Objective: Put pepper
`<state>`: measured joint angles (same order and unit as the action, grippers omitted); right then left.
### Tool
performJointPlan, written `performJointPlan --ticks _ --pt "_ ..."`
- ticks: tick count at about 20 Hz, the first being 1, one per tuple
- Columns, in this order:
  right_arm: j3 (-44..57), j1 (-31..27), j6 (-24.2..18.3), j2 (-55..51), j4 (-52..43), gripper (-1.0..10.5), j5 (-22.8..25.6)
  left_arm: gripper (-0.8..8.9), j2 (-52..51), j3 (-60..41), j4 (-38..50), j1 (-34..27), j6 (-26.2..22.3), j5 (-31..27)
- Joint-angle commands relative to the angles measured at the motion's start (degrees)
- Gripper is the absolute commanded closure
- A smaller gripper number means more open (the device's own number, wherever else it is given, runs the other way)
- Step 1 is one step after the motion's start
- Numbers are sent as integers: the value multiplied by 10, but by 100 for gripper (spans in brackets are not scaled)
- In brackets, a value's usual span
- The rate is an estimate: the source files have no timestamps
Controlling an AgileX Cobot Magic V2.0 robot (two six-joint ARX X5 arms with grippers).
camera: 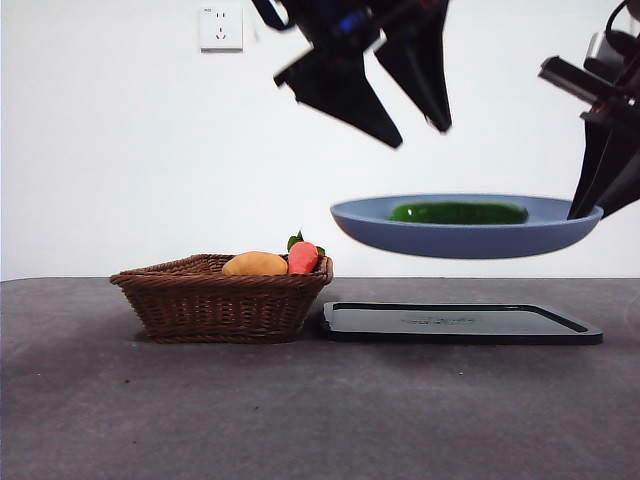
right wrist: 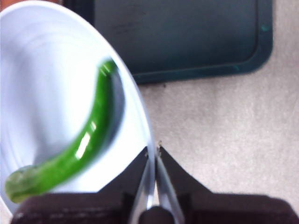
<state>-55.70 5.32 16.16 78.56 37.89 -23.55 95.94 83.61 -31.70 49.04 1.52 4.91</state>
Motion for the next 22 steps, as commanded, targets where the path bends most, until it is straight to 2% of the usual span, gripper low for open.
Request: performJointPlan --ticks 1,5,15,22 --pt "-7 -6 15 33 -15 944 -1 551 -22 12 -13 4 -3 -3" --pt "-31 -24 24 99 -42 944 1 551 -90 12 -44 3 -4 -4" --pt "-215 -45 19 292 -45 944 26 551 -204 12 -81 4 -4 -4" --pt "-224 -45 16 339 -75 943 26 551 -211 12 -85 4 0 -4"
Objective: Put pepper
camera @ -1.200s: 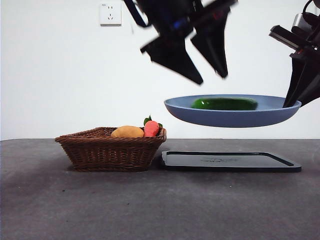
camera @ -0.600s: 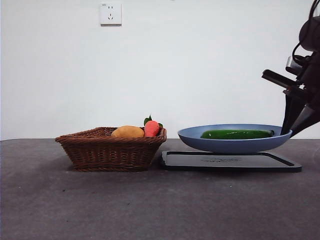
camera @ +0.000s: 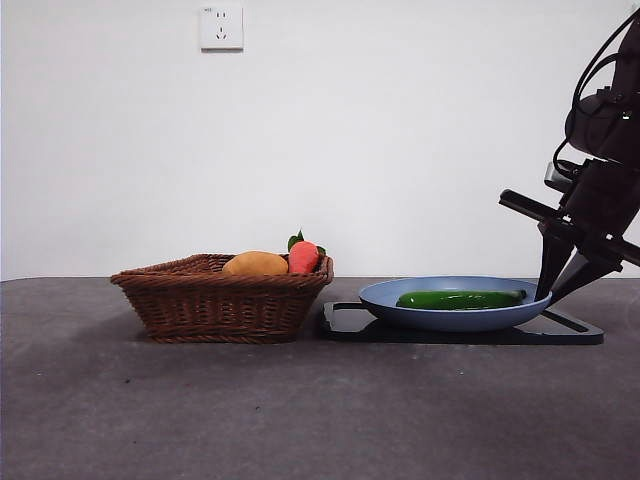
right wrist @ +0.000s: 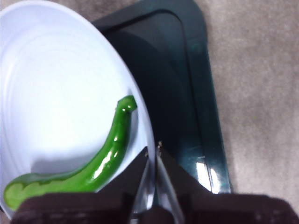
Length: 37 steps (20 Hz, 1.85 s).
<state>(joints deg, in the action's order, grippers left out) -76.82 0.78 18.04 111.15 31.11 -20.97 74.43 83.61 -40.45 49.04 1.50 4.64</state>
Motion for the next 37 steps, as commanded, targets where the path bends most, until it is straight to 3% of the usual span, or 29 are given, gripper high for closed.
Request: performJointPlan --ticks 1,6,11,19,24,29,32,35,37 --pt "-12 0 -6 14 -7 943 1 551 4 12 3 4 0 -2" --pt "-12 0 -16 12 -2 788 -1 551 4 12 0 4 0 -2" --pt "-12 -3 -66 -51 43 788 2 555 4 12 -7 4 0 -2" --pt "-12 19 -159 -330 273 790 -1 555 4 12 -13 4 -1 -31" --pt "-12 61 -177 -485 399 796 -1 562 4 12 -16 4 -1 -31" --pt "-12 101 -208 -588 475 941 -1 813 4 12 -30 4 0 -31" --pt "-12 108 -203 -614 474 941 -1 807 4 12 -31 4 0 -30" --pt "-12 108 -151 -618 474 936 0 805 4 12 -28 4 0 -30" --pt "-12 108 -151 -617 474 936 3 805 4 12 -20 4 0 -30"
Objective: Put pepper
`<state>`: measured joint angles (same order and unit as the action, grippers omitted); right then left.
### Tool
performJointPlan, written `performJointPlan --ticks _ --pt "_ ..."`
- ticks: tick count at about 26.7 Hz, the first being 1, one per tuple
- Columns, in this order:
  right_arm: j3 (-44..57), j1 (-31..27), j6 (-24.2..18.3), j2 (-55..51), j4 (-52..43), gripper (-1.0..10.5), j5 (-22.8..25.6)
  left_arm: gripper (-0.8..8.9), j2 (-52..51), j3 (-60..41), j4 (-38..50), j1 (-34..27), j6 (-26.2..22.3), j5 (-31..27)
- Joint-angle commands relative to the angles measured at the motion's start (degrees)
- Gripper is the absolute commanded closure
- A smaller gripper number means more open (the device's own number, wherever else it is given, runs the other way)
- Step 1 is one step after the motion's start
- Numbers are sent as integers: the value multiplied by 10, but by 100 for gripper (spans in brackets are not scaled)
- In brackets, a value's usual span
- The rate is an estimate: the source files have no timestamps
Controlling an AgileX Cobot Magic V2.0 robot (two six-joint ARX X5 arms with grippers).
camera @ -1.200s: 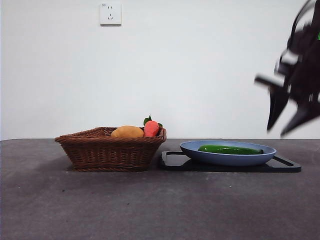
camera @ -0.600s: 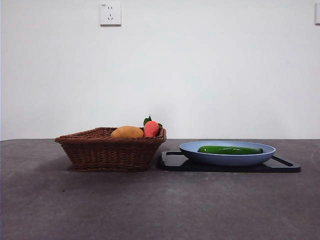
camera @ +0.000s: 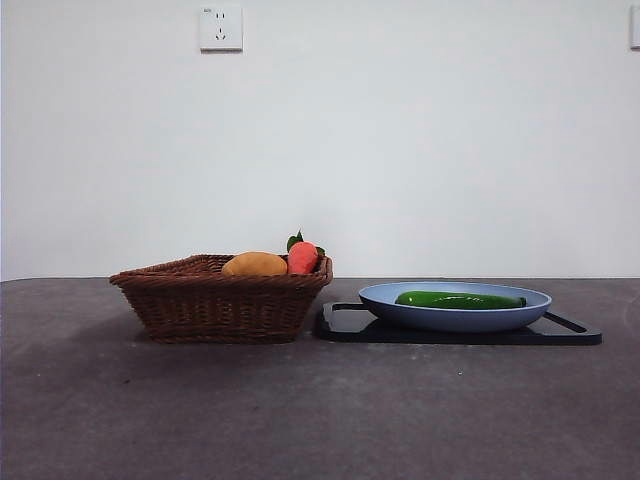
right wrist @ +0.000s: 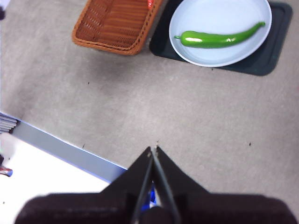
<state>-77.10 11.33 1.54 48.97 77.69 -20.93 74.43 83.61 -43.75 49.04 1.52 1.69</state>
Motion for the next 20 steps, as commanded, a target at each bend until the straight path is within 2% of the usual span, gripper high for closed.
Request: performJointPlan --ticks 1,6,7,9,12,14,20 --pt "-10 3 14 5 8 936 3 805 4 12 19 4 0 0" --pt "-10 3 14 5 8 936 3 805 4 12 51 4 -2 0" --pt "-9 3 14 5 8 936 3 805 4 12 52 4 -33 -4" --pt "-9 3 14 5 8 936 3 805 -8 12 57 -17 -41 -48" --pt "-9 3 14 5 8 936 2 805 -54 11 93 -101 -48 -76" --pt "-9 3 14 5 8 936 3 805 -100 10 97 -173 -45 -71" --pt "-9 3 14 5 8 936 3 805 -208 -45 140 -336 -47 -35"
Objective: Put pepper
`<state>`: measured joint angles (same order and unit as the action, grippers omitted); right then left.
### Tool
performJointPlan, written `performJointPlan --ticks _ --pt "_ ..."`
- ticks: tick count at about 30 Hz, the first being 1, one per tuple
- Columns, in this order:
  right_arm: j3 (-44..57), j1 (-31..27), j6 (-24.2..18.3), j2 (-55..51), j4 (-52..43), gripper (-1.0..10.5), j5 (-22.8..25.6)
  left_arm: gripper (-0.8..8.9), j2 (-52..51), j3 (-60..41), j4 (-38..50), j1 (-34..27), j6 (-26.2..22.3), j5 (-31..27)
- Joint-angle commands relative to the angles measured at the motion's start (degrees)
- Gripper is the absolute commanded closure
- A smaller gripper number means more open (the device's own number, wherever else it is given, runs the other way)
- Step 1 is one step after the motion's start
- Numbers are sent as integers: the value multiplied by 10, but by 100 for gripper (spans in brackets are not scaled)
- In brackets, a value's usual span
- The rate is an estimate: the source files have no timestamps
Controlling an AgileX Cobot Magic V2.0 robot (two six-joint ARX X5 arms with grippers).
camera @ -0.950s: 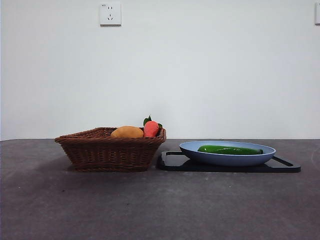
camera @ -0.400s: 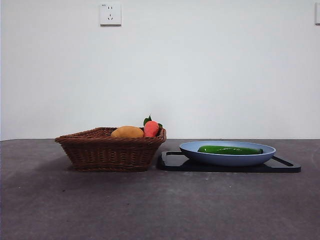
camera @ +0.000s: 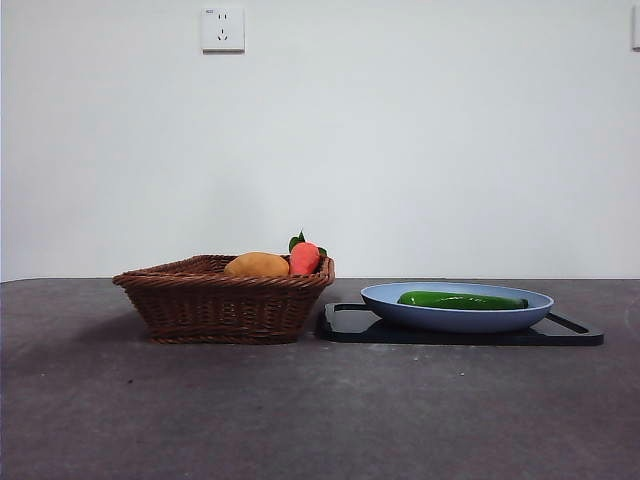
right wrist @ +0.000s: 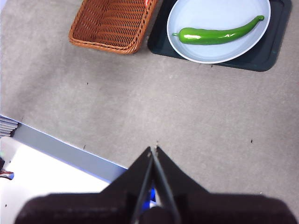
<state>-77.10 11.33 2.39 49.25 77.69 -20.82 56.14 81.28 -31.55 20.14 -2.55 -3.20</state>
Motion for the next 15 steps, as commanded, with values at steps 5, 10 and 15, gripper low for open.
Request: performJointPlan --ticks 5,10,15 --pt "-9 3 5 2 8 936 2 805 -141 -164 120 -156 -7 18" --pt "-10 3 5 2 8 936 2 805 -254 -334 233 -226 -7 17" --pt "-9 3 5 2 8 936 2 805 -343 -473 287 -249 0 18"
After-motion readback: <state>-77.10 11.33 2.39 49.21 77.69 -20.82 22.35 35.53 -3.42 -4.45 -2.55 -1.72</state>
